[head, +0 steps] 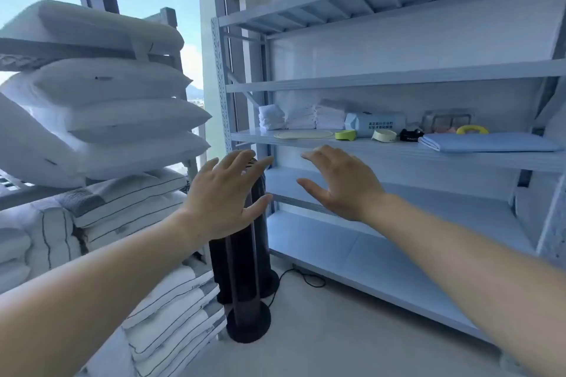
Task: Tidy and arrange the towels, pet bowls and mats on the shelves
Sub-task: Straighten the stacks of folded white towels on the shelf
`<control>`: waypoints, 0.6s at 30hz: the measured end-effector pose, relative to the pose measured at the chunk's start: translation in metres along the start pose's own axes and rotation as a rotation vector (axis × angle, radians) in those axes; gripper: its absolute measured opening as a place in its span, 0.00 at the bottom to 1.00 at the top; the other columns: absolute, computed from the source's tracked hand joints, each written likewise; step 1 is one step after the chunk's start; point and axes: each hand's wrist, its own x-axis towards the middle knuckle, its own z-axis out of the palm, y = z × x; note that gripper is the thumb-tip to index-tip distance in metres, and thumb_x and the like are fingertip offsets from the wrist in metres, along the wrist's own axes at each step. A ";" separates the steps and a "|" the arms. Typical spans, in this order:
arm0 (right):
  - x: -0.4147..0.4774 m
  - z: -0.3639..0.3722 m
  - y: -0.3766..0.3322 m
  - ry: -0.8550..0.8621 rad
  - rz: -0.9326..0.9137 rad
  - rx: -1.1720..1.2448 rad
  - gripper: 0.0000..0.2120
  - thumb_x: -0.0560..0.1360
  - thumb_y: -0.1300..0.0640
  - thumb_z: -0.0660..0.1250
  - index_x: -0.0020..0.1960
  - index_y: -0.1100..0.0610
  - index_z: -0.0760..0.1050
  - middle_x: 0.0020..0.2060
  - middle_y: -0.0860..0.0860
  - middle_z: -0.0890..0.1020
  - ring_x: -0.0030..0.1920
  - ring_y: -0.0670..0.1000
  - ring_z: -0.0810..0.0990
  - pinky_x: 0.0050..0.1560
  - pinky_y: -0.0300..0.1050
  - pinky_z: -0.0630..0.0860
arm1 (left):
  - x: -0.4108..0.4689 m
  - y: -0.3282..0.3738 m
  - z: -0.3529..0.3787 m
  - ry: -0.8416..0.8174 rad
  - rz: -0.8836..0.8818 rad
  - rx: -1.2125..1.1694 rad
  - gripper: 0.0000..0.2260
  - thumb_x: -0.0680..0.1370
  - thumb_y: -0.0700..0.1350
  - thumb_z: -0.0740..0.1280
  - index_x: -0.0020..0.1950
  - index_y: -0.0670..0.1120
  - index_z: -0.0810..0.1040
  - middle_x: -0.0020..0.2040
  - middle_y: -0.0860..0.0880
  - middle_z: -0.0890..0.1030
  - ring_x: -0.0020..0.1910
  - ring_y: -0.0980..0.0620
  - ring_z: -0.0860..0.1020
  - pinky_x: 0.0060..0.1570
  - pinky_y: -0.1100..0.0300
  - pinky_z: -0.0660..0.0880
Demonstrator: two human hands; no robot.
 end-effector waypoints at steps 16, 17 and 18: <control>0.092 0.125 0.007 -0.109 0.035 0.207 0.24 0.78 0.40 0.53 0.70 0.49 0.63 0.65 0.45 0.68 0.65 0.47 0.68 0.58 0.45 0.69 | 0.031 -0.091 0.135 -0.109 -0.011 -0.022 0.27 0.75 0.62 0.52 0.68 0.49 0.70 0.59 0.48 0.77 0.56 0.47 0.77 0.56 0.52 0.73; 0.097 0.131 0.008 -0.111 0.034 0.209 0.23 0.78 0.40 0.53 0.69 0.49 0.63 0.65 0.45 0.68 0.64 0.47 0.68 0.57 0.44 0.69 | 0.031 -0.097 0.142 -0.115 -0.010 -0.029 0.27 0.75 0.62 0.52 0.67 0.49 0.70 0.59 0.48 0.77 0.55 0.47 0.77 0.54 0.52 0.73; 0.102 0.137 0.009 -0.112 0.030 0.208 0.23 0.78 0.40 0.53 0.69 0.49 0.63 0.65 0.45 0.68 0.64 0.47 0.68 0.57 0.43 0.68 | 0.032 -0.101 0.149 -0.124 -0.008 -0.035 0.27 0.74 0.62 0.52 0.67 0.49 0.69 0.58 0.49 0.77 0.55 0.47 0.77 0.54 0.52 0.74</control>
